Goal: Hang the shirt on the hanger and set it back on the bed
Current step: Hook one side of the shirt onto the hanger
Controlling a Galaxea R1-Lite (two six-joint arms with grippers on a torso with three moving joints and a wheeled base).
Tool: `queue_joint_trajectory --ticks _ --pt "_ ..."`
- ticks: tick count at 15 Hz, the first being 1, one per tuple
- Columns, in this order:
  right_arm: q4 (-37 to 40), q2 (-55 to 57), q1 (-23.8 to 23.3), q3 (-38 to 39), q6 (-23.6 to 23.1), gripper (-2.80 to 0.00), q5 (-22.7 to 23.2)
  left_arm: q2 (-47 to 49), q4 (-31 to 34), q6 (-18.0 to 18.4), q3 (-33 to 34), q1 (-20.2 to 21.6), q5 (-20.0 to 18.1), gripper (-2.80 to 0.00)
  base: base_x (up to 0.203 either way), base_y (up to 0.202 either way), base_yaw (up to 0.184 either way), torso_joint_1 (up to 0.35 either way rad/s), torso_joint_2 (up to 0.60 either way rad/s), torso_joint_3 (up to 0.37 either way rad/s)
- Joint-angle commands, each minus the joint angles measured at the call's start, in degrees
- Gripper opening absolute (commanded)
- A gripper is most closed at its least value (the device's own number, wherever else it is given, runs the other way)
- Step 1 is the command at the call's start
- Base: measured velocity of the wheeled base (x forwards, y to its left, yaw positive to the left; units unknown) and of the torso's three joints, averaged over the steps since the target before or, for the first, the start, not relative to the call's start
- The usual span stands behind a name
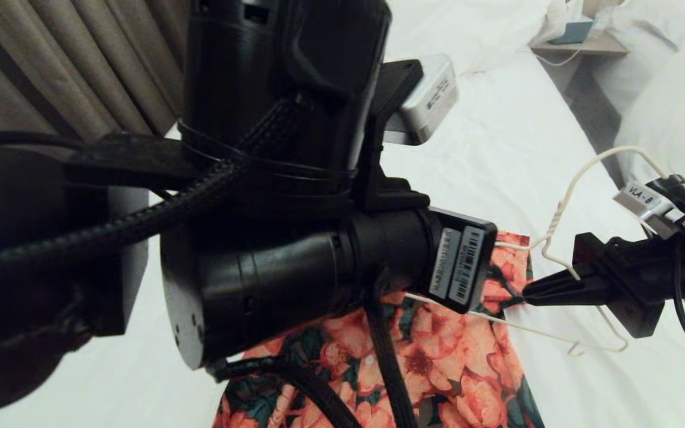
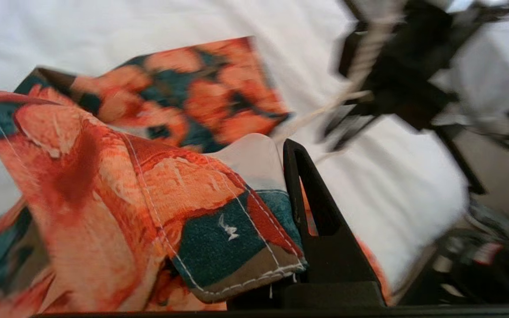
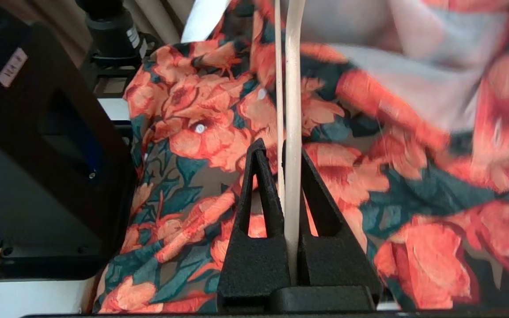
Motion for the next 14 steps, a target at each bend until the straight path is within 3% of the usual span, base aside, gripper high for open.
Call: queue_joint_trajectory --ticks 1,4,8,10,14 --pt "0.1 -0.7 1.0 -0.8 -0.2 -2.8 0.4 0.6 2.1 -0.4 -1.0 -5.4 0.6 -2.8 0.0 0.0 0.0 0.0 0.0 0.0" --pt "0.0 -0.5 2.7 -2.3 0.7 -2.8 -0.2 1.7 3.3 -1.0 -2.2 -10.8 3.1 -2.8 0.0 0.0 0.0 0.0 0.0 0.0" --pt "0.0 -0.6 2.9 -2.4 0.6 -2.8 -0.2 6.4 0.6 -1.0 -3.2 -14.1 3.4 -2.8 0.0 0.0 0.0 0.0 0.0 0.0" --pt "0.0 -1.1 2.8 -2.0 0.6 -2.8 -0.2 9.5 -4.5 -0.2 -3.0 -14.6 3.6 -2.8 0.0 0.0 0.0 0.0 0.0 0.0" --pt "0.0 -1.2 2.6 -1.8 0.3 -2.8 -0.1 10.6 -5.5 0.0 -2.7 -14.1 4.3 -2.8 0.0 0.0 0.0 0.0 0.0 0.0"
